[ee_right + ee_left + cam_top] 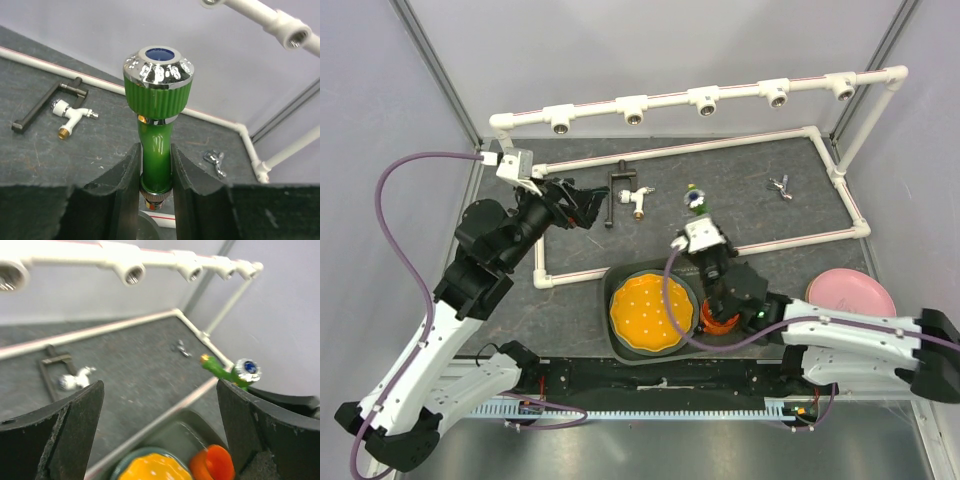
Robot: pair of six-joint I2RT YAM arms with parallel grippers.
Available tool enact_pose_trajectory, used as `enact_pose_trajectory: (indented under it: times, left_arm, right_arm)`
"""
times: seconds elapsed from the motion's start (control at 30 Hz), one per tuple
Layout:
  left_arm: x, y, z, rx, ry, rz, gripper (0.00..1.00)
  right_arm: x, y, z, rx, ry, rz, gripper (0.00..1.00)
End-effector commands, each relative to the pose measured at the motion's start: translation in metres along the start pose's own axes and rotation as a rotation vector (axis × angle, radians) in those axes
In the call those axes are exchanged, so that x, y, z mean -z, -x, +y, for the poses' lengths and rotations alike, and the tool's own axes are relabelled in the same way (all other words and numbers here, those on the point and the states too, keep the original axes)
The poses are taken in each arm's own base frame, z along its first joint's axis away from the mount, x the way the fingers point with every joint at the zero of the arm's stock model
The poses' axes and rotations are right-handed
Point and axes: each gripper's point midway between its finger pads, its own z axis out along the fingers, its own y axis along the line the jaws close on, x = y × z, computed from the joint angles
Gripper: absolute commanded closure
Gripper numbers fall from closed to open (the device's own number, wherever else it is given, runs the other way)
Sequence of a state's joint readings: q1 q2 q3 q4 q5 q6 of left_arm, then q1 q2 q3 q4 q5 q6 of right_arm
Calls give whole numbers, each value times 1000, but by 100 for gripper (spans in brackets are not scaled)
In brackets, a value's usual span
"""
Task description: Install the water faucets
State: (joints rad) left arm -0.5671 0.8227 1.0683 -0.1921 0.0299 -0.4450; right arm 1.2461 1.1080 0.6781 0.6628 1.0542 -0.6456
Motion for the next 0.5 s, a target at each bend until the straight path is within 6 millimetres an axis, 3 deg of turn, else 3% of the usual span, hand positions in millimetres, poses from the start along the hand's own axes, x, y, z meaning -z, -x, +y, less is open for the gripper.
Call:
enact_pose_trajectory:
  times: [0.0,0.03,0.1,0.13,0.27,0.37,0.47]
  left_arm:
    - [3,45,21,-281,121,-130,0]
    - [3,53,18,-308,119,-146,0]
    - [-3,60,21,-384,133,-155,0]
    - [-3,71,23,-406,162,-176,0]
    - [-18,86,36,-554,248,-170,0]
    - [-34,93,40,-724,257,-146,0]
    - [-54,84,43,-926,218,-106,0]
  right_arm:
    - [-3,-12,-16,-234,75,95,100]
    - [-2,-4,-29,-279,66,84,100]
    - [-4,-10,-42,-285,52,119,100]
    - [-5,-1,-46,-336,60,109,100]
    - [-7,-5,-59,-375,53,165,100]
    - [-12,-8,-65,-414,53,201,100]
    - [-19,-11,-70,-457,57,227,100]
